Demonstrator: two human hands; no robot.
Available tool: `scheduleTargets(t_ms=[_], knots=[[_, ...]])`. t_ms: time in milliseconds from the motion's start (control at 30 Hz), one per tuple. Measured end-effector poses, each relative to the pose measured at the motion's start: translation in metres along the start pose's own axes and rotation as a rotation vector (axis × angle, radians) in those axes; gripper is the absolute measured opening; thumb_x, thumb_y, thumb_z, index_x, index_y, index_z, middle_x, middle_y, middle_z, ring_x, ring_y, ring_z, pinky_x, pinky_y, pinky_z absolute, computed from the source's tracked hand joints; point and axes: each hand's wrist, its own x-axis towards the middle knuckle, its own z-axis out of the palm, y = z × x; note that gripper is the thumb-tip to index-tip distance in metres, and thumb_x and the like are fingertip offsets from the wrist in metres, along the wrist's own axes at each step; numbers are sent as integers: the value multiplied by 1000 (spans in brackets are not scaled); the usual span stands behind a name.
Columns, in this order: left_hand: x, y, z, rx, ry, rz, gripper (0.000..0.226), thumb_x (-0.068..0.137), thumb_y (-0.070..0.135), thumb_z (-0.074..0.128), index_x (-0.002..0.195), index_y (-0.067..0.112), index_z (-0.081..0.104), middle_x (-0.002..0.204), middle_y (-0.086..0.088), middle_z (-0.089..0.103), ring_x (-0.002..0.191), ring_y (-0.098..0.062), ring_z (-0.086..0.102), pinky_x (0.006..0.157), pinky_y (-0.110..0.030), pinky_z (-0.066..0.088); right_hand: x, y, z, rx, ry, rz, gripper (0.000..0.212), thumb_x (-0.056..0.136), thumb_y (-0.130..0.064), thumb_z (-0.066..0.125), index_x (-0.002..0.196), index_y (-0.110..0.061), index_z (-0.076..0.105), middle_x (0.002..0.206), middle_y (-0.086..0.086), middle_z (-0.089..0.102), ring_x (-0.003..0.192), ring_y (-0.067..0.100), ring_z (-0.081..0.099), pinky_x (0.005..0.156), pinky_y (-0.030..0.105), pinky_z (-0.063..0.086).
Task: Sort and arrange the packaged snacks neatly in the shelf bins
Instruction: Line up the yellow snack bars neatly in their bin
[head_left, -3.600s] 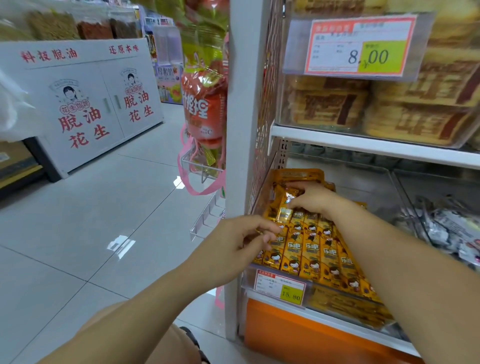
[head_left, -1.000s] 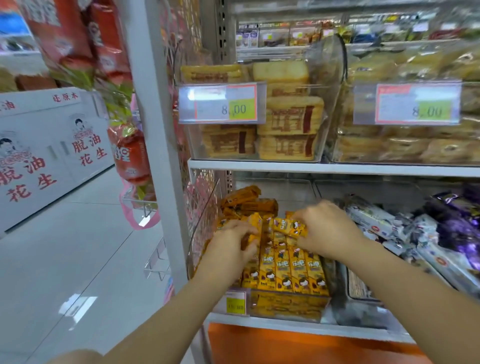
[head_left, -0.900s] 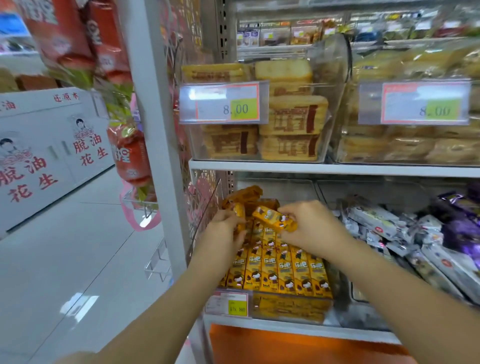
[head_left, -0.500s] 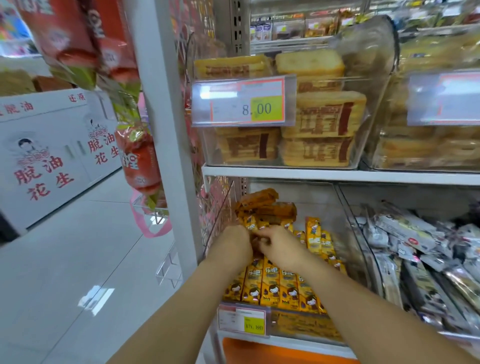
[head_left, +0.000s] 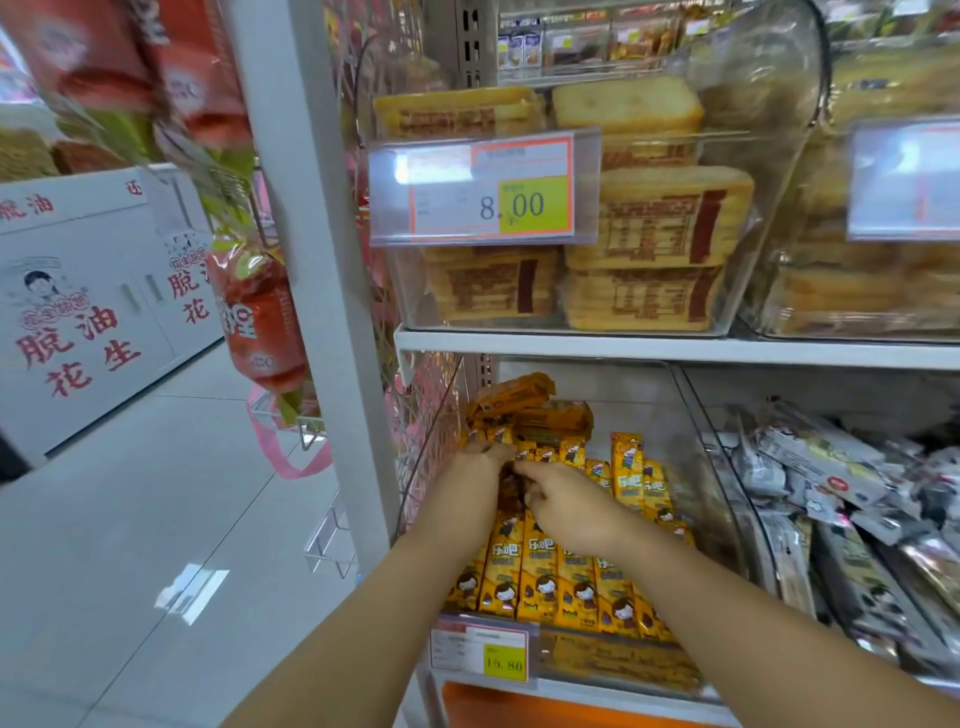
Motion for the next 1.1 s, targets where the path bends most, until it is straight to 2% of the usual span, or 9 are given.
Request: scheduleTargets(t_ms=[67,233,300,367,433,533,667,967,1100], knots=[[0,0,-1,-8,12,-1,38,93,2,47,129,11,56,133,-11,53,107,-13,57,81,-3,38,1,0,4,-4,22,-12,46,99,-8,37,145,-15,33,134,12,51,89,10,39,51,9,25],[-2,9,-12,166,-66,-98,36,90,-5,44,120,9,58,125,-9,49,106,-25,57,80,-32,48,4,-2,-6,32,-148,-23,37,97,-3,38,126,-17,55,103,8,61,69,13,51,55,22,40],[-4,10,-16,223,-100,-75,38,88,-10,41,120,6,56,123,-11,49,106,-27,57,80,-33,48,4,-3,-14,50,-148,-15,39,97,-4,39,127,-21,57,116,8,62,90,25,62,76,36,51],[-6,8,-17,227,-122,-50,42,86,-13,39,120,4,56,122,-13,50,106,-28,57,81,-32,48,9,0,-23,174,33,65,40,97,-6,42,133,-20,51,132,3,55,113,28,57,94,39,47],[-7,6,-17,211,-146,-57,45,83,-16,39,120,4,57,122,-14,50,107,-28,56,81,-32,47,20,8,-33,387,283,203,44,96,-9,48,139,-18,43,136,8,51,116,27,55,98,39,46],[-4,5,-17,133,-206,-83,56,84,-17,41,132,9,53,136,-14,44,120,-28,50,95,-32,46,37,19,-41,672,394,367,62,93,-14,55,147,-15,26,144,11,39,110,25,52,99,41,45],[-2,1,-17,12,-227,-97,58,91,-10,40,143,14,41,152,-9,29,139,-24,31,110,-27,28,60,22,-37,749,424,416,82,84,-25,69,148,-15,19,148,13,33,128,32,43,104,44,42],[-12,-2,-6,-180,-108,-128,47,97,-2,38,138,17,47,152,-6,25,140,-20,26,106,-18,20,91,9,-16,540,542,623,94,71,-66,65,136,-10,27,136,16,43,126,34,41,103,42,37],[-15,0,-8,-231,-94,-140,45,98,0,37,138,16,48,152,-6,25,139,-21,27,104,-15,18,99,3,-12,539,589,632,83,72,-70,61,130,-18,34,133,15,43,125,33,38,84,33,30]])
